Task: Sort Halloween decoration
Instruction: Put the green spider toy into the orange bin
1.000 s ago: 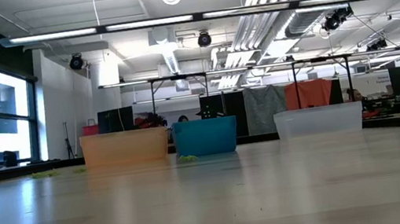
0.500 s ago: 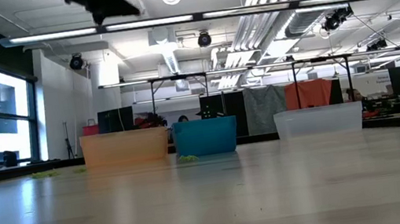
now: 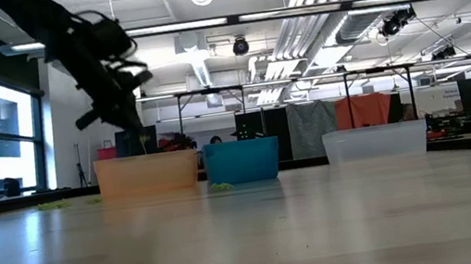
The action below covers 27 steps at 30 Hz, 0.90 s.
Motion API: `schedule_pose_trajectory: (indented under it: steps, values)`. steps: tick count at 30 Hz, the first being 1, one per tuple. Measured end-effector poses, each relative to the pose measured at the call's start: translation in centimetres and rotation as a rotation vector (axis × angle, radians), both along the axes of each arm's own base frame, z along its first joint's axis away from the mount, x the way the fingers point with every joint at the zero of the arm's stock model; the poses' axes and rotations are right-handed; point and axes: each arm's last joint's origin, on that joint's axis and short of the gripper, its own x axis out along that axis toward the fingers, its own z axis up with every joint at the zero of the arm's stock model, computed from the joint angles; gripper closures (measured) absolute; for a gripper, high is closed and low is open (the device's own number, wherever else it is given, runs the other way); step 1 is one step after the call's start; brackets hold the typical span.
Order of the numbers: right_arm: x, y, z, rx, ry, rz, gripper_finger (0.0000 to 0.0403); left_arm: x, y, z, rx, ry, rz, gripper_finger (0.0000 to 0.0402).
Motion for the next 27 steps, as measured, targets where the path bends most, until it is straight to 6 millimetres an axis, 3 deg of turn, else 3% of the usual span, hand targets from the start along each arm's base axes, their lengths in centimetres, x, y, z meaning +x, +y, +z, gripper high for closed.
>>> schedule_pose_trajectory:
  steps: [5,10,15,27]
  values:
    - [-0.2,-0.6,-0.1,0.018,-0.002,-0.025,0.0146,1.1,2.3,-2.1,-0.089,0.150,0.003,0.0401]
    - [-0.4,-1.1,-0.3,0.045,0.006,-0.045,0.0146,2.5,3.7,-3.8,-0.129,0.174,-0.004,0.0401]
    - [-0.4,-1.2,-0.5,0.050,0.032,-0.048,0.0146,4.3,3.8,-4.6,-0.152,0.105,-0.078,0.0401]
    - [-0.4,-1.2,-0.8,0.057,0.051,-0.048,0.0146,5.5,3.8,-8.1,-0.203,0.197,-0.092,0.0401]
